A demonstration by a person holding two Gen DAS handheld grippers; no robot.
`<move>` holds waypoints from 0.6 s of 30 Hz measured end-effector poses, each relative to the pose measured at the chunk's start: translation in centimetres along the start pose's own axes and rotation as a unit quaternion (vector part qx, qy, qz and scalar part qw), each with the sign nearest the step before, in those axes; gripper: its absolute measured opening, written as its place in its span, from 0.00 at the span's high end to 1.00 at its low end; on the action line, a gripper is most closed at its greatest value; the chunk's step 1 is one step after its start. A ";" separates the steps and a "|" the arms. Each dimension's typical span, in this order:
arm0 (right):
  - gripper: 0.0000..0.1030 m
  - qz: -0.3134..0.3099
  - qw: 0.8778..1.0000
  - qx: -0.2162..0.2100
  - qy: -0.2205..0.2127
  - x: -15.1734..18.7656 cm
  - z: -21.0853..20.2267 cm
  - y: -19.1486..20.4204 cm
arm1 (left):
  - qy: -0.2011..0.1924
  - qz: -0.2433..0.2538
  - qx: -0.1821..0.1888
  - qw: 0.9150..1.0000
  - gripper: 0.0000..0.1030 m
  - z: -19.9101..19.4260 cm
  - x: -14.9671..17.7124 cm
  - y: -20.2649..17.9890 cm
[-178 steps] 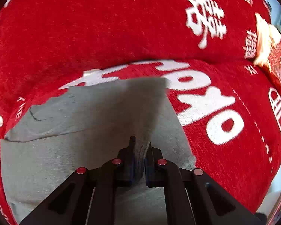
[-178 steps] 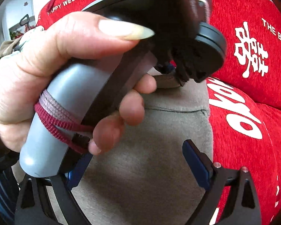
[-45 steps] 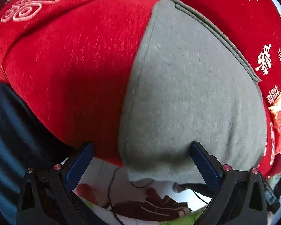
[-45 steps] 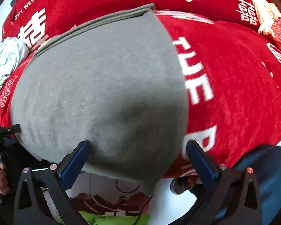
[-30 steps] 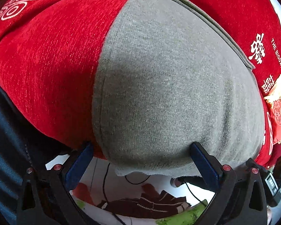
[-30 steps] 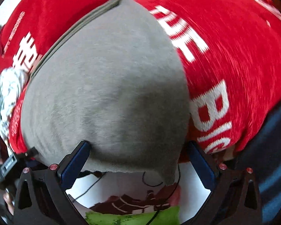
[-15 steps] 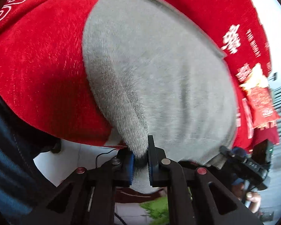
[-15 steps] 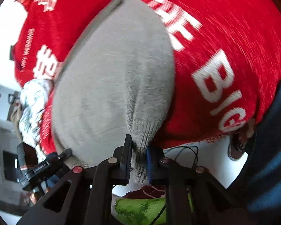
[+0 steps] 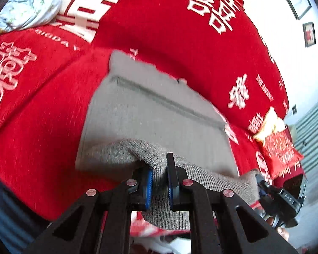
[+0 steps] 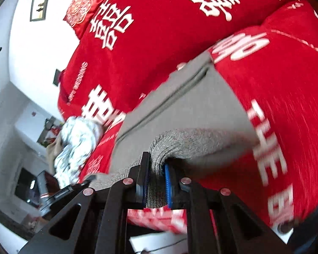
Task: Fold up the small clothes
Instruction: 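Lay the held hem over the collar and open both grippers, then move both open grippers to the middle of the folded grey sweater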
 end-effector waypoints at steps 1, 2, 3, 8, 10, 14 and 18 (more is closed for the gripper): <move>0.86 0.000 1.000 0.009 -0.001 -0.4 1.0 -0.5 | 0.001 -0.002 -0.008 1.000 0.88 0.9 -0.6 0.5; 0.86 0.001 1.000 0.018 -0.001 -0.7 2.3 -0.8 | 0.005 -0.008 -0.015 1.000 0.88 1.9 -0.9 1.0; 0.86 0.000 1.000 0.029 0.004 -1.0 3.4 -1.2 | 0.015 -0.023 -0.018 0.999 0.88 3.1 -1.2 1.9; 0.79 -0.011 0.998 0.064 0.019 -1.2 6.9 -3.3 | 0.053 -0.072 -0.004 0.996 0.78 5.5 0.2 4.3; 0.62 -0.011 0.998 0.056 0.017 -1.4 6.8 -3.6 | 0.044 -0.082 0.025 0.995 0.35 4.7 0.3 4.4; 0.04 -0.067 0.996 0.040 -0.043 -1.9 3.4 -2.4 | -0.039 -0.072 0.011 0.997 0.01 1.0 -0.3 4.7; 0.04 -0.227 0.970 0.059 -0.059 -1.3 1.2 -0.2 | -0.063 0.019 0.001 0.998 0.01 -0.5 -0.1 3.8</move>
Point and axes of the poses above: each gripper's, at about its wrist camera, not at the fingertips, and z roughly the way its jaws point, y to its left, x to its underside, the point moved 3 cm from there along z, roughly the way its jaws point, and after that the axes turned 13 degrees about -y, right-handed, at the moved point
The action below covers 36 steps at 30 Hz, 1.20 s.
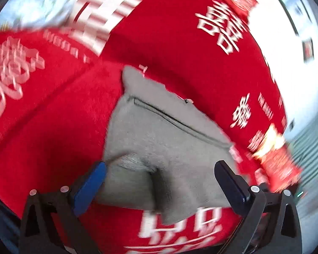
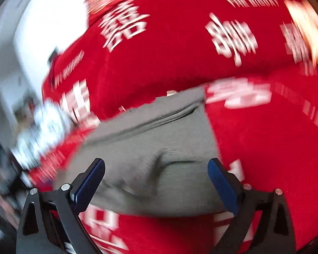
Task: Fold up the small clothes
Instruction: 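Move both open grippers to the middle of the folded grey sweater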
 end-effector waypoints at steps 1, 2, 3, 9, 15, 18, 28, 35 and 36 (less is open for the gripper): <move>0.04 -0.050 0.999 0.003 0.007 0.2 -0.1 0.5 | -0.005 0.047 -0.010 0.999 0.01 -0.2 0.2 -0.5; 0.04 -0.093 0.996 0.003 0.015 0.6 -0.1 0.8 | -0.006 0.092 -0.012 0.996 0.01 -0.3 0.4 -1.1; 0.04 -0.131 0.991 0.000 0.021 0.9 -0.2 1.2 | -0.006 0.136 -0.008 0.991 0.01 -0.4 0.6 -1.7; 0.04 -0.287 0.957 0.005 0.037 1.7 -0.1 2.8 | 0.026 0.310 -0.004 0.950 0.01 -0.3 1.8 -3.9; 0.04 -0.381 0.923 0.020 0.047 1.8 1.0 3.4 | 0.058 0.413 -0.008 0.909 0.01 0.3 2.8 -4.4; 0.04 -0.410 0.911 0.017 0.048 1.9 1.6 3.9 | 0.071 0.426 0.002 0.902 0.01 0.8 3.0 -4.6; 0.04 -0.310 0.950 0.036 0.005 -2.2 5.0 4.3 | 0.012 0.240 -0.003 0.971 0.01 5.1 -3.0 -5.5; 0.04 -0.273 0.962 -0.004 0.025 -2.1 3.5 2.2 | 0.044 0.296 -0.029 0.954 0.01 1.5 -3.0 -2.6; 0.04 -0.283 0.959 -0.013 0.026 -1.9 2.9 2.2 | 0.047 0.357 -0.034 0.932 0.01 0.6 -1.9 -3.1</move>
Point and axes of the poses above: each gripper's, at about its wrist camera, not at the fingertips, and z roughly the way its jaws point, y to its left, x to its underside, the point moved 3 cm from there along z, roughly the way its jaws point, and after that the axes turned 13 degrees about -y, right-handed, at the moved point
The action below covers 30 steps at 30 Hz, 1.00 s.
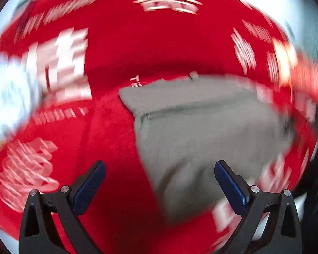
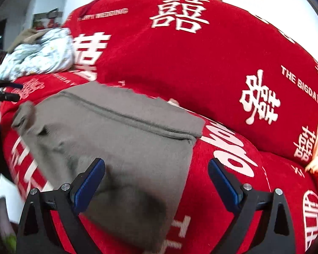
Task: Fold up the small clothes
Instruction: 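Move both open grippers to the middle of the folded grey sweater, then pinch the folded sweater at its middle with both grippers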
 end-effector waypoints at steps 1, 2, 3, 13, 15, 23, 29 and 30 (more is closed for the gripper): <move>0.04 -0.014 1.000 -0.009 0.001 0.3 -0.4 0.1 | 0.006 0.059 -0.002 0.998 0.01 -0.7 0.6 -1.3; 0.04 -0.029 0.999 -0.017 0.006 0.6 -0.6 0.3 | 0.015 0.102 0.004 0.995 0.01 -1.1 1.2 -2.5; 0.04 -0.048 0.999 -0.022 0.014 1.0 -0.5 0.5 | 0.022 0.126 0.012 0.992 0.01 -1.0 1.5 -3.5; 0.15 -0.148 0.984 -0.088 0.035 0.4 3.2 5.0 | 0.013 0.068 0.051 0.996 0.01 6.3 -3.5 -5.4; 0.66 -0.108 0.984 -0.134 0.055 -0.1 4.2 4.8 | 0.014 -0.026 0.076 0.997 0.01 7.1 -4.6 -3.1; 0.88 -0.012 0.979 -0.186 0.087 0.2 6.2 2.5 | 0.062 -0.077 0.122 0.988 0.13 8.0 -2.2 -1.7; 0.85 0.010 0.970 -0.221 0.101 0.2 6.9 2.2 | 0.080 -0.021 0.127 0.988 0.13 9.8 -2.9 -2.7; 0.80 0.015 0.968 -0.227 0.106 0.2 7.0 2.2 | 0.086 -0.021 0.132 0.987 0.13 10.3 -3.0 -2.6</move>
Point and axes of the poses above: each gripper's, at about its wrist camera, not at the fingertips, and z roughly the way its jaws point, y to its left, x to its underside, the point moved 3 cm from there along z, roughly the way its jaws point, and after that the axes turned 13 degrees about -y, right-handed, at the moved point
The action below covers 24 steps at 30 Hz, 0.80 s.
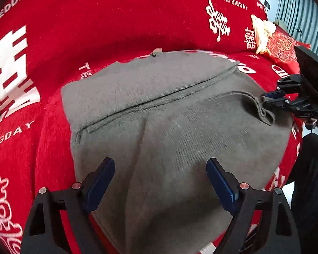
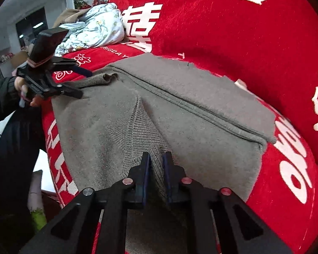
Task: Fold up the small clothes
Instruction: 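Pinch the folded sweater at its middle with both grippers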
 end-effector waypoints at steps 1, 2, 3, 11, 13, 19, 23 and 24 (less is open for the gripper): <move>0.74 0.007 1.000 -0.009 0.003 0.0 0.1 -0.1 | 0.007 -0.003 0.011 1.000 0.13 0.4 -0.2 0.2; 0.54 0.011 1.000 -0.014 0.005 0.0 0.1 -0.1 | 0.018 -0.009 0.028 0.999 0.13 1.0 -0.2 0.4; 0.32 0.014 1.000 -0.017 0.006 0.1 0.2 -0.1 | 0.027 -0.013 0.039 0.999 0.13 1.4 -0.3 0.5; 0.86 0.033 0.999 -0.006 -0.006 -0.4 -0.2 -0.8 | 0.047 -0.065 0.066 0.995 0.66 2.7 -2.0 1.7; 0.86 0.057 0.998 -0.004 -0.035 -1.1 -1.4 -1.3 | 0.035 -0.113 0.082 0.990 0.83 2.1 -2.0 2.8; 0.87 0.125 0.986 0.023 -0.112 -2.4 -3.8 -2.9 | 0.002 -0.175 0.074 0.982 0.84 2.0 -0.7 3.6; 0.87 0.138 0.986 0.022 -0.088 -2.0 -2.8 -3.1 | 0.001 -0.171 0.055 0.984 0.83 2.2 -0.4 3.3; 0.84 0.141 0.987 0.014 -0.077 -1.8 -2.6 -2.9 | 0.007 -0.161 0.051 0.986 0.80 2.3 -0.5 3.1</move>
Point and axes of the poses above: each gripper's, at about its wrist camera, not at the fingertips, and z roughly the way its jaws point, y to its left, x to its underside, the point moved 3 cm from there along z, roughly the way its jaws point, and after that the axes turned 13 degrees about -y, right-handed, at the moved point
